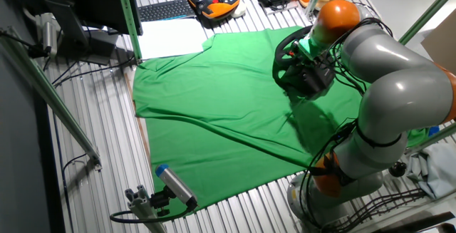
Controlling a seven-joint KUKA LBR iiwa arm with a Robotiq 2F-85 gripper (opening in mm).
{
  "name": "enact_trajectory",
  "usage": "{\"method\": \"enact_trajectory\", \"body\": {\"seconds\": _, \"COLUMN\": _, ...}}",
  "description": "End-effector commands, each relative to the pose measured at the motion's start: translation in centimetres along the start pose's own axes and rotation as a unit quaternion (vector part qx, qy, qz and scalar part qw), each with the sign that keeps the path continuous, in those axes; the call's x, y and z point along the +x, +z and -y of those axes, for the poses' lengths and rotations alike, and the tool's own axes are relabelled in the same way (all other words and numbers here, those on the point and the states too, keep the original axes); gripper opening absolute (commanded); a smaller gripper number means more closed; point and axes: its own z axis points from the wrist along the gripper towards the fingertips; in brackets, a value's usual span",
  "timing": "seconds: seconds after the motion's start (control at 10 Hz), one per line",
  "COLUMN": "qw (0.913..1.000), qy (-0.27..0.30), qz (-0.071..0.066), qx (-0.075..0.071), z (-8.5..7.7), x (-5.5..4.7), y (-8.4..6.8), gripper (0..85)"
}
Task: Rotate the steering wheel 90 degrees clockwise
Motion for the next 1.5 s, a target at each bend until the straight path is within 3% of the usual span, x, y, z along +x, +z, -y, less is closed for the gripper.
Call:
{"method": "enact_trajectory", "body": {"seconds": 0.0, "qw": 1.0, "qy": 0.001, "qz": 0.001, "qx": 0.0, "z": -0.1, "x": 0.0, "y": 0.1, "gripper": 0.0}}
{"method": "enact_trajectory", "body": {"seconds": 1.1, "qw": 0.9989, "qy": 0.033, "qz": 0.031, "qx": -0.009, "z": -1.1, "x": 0.8, "y": 1.3, "gripper": 0.0}}
{"method": "enact_trajectory", "body": {"seconds": 1.4, "qw": 0.999, "qy": 0.041, "qz": 0.016, "qx": -0.011, "z": -1.0, "x": 0.7, "y": 0.8, "gripper": 0.0}}
